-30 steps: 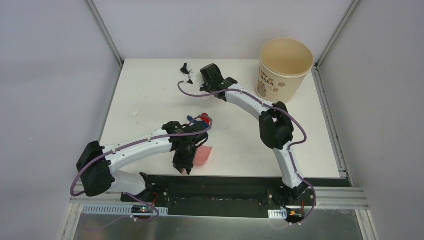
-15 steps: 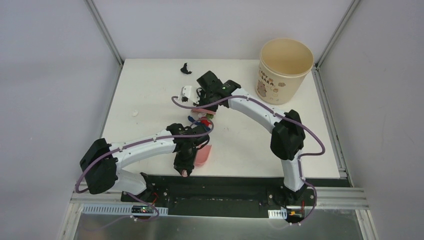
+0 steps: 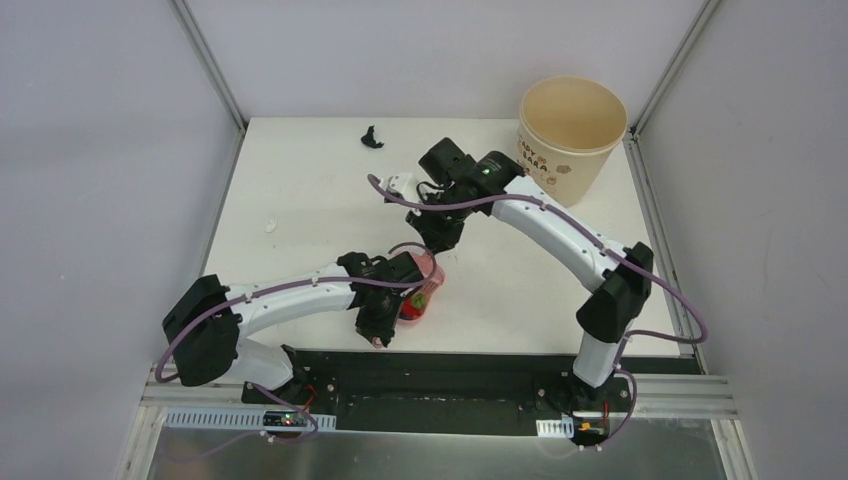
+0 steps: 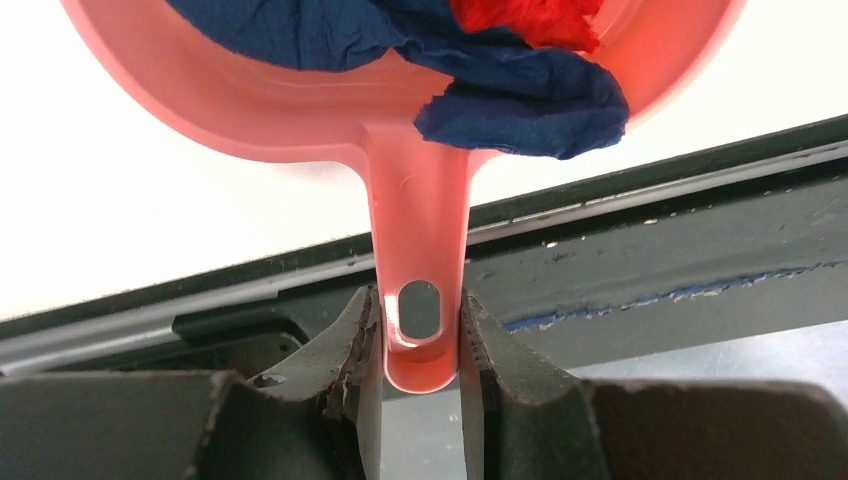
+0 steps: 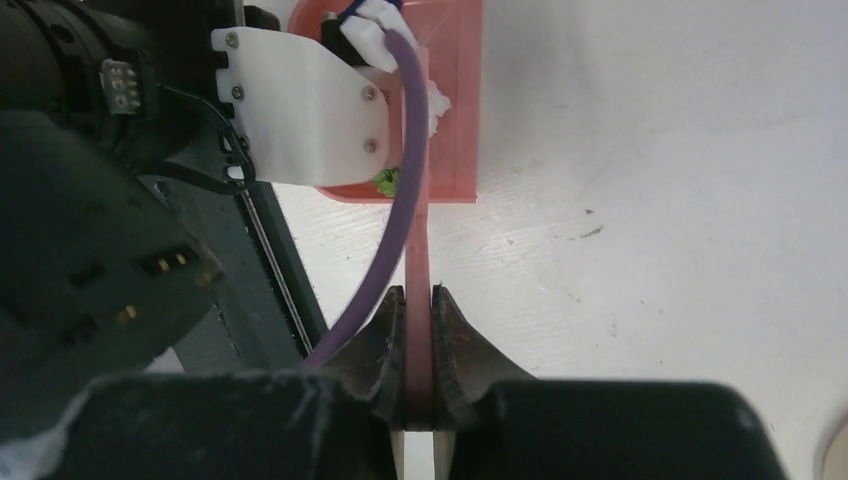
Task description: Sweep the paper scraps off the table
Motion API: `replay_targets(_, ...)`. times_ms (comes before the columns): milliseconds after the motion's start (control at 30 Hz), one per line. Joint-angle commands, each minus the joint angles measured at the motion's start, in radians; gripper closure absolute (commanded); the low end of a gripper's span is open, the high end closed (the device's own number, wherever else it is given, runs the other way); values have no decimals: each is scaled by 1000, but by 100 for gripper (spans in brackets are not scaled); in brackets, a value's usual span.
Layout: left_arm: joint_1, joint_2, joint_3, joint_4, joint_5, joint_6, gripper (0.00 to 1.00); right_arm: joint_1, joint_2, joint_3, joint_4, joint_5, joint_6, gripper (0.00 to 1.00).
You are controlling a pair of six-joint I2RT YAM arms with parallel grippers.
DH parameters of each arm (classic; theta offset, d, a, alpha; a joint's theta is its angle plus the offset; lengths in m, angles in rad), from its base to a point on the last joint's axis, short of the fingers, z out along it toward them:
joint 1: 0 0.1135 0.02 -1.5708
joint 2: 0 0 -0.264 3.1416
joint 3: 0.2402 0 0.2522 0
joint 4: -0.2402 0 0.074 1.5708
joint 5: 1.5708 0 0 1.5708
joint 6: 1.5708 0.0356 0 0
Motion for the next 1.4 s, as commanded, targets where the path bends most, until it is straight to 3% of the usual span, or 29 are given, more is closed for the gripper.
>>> replay_targets(0,-7,-123,-68,152,-38,62,100,-22,-140,16,22,93,118,100)
replay_targets(167,-12,-305,-145,175,-73,59,100,-47,-225,-57,102,308,118,100)
replay_targets(367,-16,-443,-188,188,-145,77,100,-126,-304,-108,152,335,152,100)
replay_targets(467,-17,-452,-202,167,-230,2,100,-162,-316,-129,212,374,158,100)
replay_targets(667,-18,-376,-122,38,-149,-97,100,-152,-275,-201,465,457,-92,100)
replay_targets(1000,-18,-555,-193,-55,-159,-280,100,-143,-23,-143,866,378,-384,100)
replay_targets(1067,-18,-568,-206,-60,-160,-295,100,-126,69,-115,921,380,-546,100)
replay_targets(1233,-17,-548,-211,-73,-147,-315,100,-101,279,-134,1281,391,-833,100)
replay_targets(1367,-18,-536,-231,-53,-131,-329,100,-101,501,56,1370,390,-870,100)
